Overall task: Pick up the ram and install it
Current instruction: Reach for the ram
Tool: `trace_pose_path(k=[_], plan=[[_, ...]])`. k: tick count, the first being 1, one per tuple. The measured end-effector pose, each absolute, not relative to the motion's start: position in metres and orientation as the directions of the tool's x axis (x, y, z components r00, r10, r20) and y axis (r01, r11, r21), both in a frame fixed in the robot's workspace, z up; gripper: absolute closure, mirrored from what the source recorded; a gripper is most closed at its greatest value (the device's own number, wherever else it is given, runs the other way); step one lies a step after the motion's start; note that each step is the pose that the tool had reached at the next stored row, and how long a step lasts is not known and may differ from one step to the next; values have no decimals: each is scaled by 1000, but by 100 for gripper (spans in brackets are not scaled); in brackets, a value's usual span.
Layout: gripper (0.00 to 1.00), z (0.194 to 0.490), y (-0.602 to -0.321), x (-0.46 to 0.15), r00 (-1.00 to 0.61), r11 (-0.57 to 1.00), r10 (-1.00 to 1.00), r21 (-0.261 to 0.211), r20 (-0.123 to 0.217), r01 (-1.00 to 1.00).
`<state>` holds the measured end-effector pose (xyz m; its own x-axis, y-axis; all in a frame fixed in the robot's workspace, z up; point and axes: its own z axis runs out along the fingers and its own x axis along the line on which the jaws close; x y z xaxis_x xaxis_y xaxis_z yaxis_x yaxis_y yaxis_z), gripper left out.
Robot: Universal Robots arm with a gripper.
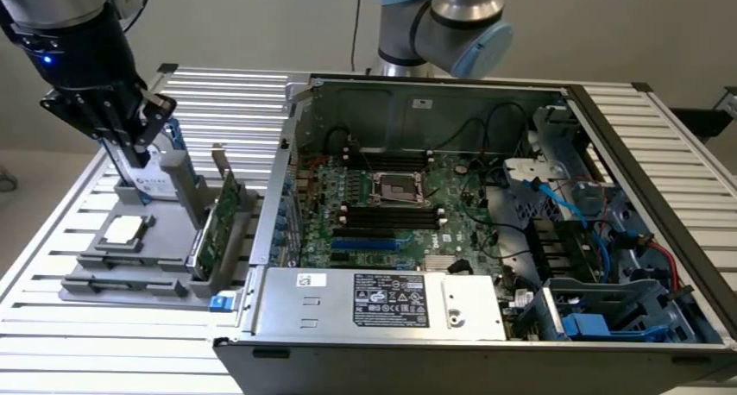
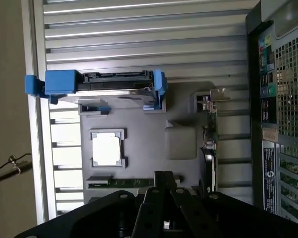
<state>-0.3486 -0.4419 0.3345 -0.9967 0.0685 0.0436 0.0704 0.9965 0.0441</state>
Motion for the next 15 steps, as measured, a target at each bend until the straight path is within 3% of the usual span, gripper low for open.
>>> trace_pose_path(k=[15], plan=[[89,334,-471,-368,-998,998,35,44,43,36]])
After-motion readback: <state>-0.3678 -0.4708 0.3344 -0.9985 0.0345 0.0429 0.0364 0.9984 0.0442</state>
